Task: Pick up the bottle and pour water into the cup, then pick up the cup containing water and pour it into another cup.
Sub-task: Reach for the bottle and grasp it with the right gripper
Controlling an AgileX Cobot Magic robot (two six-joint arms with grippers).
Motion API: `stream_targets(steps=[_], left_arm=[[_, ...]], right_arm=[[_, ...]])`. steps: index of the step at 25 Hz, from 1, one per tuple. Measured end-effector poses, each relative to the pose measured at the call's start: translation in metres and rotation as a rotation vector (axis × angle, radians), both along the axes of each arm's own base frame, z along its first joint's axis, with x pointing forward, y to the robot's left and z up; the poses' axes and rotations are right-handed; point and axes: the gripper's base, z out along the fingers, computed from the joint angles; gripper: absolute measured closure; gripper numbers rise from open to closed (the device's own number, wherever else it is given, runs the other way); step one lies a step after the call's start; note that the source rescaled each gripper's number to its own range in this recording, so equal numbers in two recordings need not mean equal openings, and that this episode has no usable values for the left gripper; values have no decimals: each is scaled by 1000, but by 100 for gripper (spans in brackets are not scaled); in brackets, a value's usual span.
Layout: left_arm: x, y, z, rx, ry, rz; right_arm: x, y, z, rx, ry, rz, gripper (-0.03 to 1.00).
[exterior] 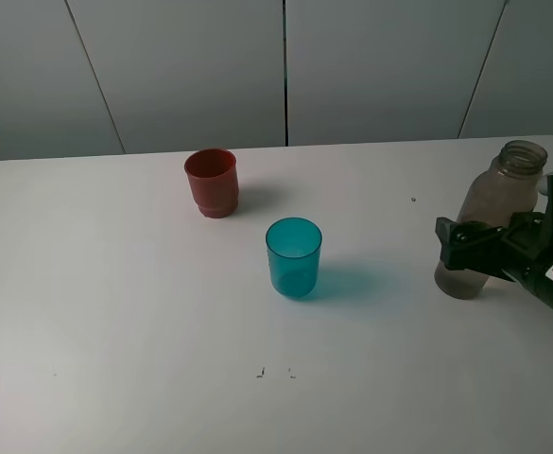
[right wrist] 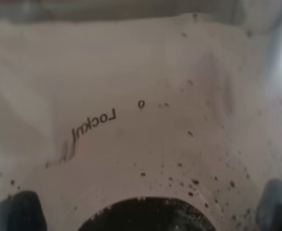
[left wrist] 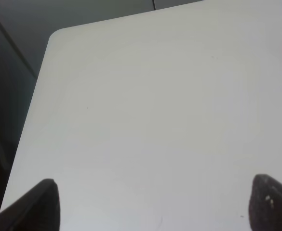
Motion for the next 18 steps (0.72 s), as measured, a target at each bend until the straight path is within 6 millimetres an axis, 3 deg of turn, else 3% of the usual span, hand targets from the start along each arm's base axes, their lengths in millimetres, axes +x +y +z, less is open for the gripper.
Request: stream_targets(steps=[5, 7, 8, 9, 10, 18], left_arm=[[0, 0, 0, 0, 0, 0], [0, 0, 0, 0, 0, 0], [0, 0, 0, 0, 0, 0], [0, 0, 0, 0, 0, 0], [0, 0, 0, 0, 0, 0], [0, 0, 0, 0, 0, 0]], right_arm=[[0, 0, 1, 1, -8, 0, -3], [1, 0, 2, 2, -24, 0, 8], [1, 0, 3, 3, -38, 0, 24], [2, 0, 3, 3, -42, 0, 52], [2, 0, 4, 3, -44, 4, 94], [1, 3, 4, 1, -44, 34, 96]])
